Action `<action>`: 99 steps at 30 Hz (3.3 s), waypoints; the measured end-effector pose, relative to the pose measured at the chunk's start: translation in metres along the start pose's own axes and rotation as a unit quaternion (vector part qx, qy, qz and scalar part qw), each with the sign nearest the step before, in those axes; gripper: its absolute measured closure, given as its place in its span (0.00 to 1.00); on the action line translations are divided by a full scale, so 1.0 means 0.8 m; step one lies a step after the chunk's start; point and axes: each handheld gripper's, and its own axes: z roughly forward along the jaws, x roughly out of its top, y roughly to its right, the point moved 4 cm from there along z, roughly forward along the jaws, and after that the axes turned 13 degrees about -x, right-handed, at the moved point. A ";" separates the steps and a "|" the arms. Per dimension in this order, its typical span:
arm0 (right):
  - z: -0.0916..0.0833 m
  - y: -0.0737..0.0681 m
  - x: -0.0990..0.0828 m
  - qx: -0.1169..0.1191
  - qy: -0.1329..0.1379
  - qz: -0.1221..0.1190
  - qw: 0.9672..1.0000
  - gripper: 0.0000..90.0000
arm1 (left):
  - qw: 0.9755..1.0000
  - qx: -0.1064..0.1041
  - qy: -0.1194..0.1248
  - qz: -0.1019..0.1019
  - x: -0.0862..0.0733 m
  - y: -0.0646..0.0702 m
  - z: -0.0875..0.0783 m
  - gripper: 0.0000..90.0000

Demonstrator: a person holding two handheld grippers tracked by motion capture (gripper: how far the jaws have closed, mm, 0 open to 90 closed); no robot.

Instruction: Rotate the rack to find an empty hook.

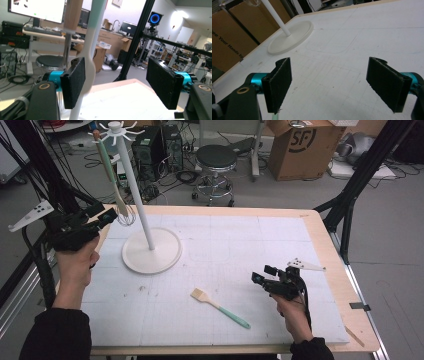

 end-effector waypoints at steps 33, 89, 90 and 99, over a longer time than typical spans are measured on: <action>-0.006 0.007 0.004 -0.006 0.011 0.008 1.000 0.22 | 0.999 -0.012 -0.007 0.040 0.070 0.030 0.063 0.85; -0.006 0.010 0.004 -0.005 0.011 0.018 1.000 0.21 | 0.994 0.026 0.074 0.072 0.125 0.002 0.078 1.00; -0.006 0.010 0.004 -0.005 0.011 0.017 1.000 0.21 | 0.995 0.026 0.075 0.068 0.125 0.000 0.078 1.00; -0.004 0.010 0.004 -0.005 0.009 0.016 1.000 0.21 | 0.994 0.025 0.077 0.067 0.125 -0.006 0.072 1.00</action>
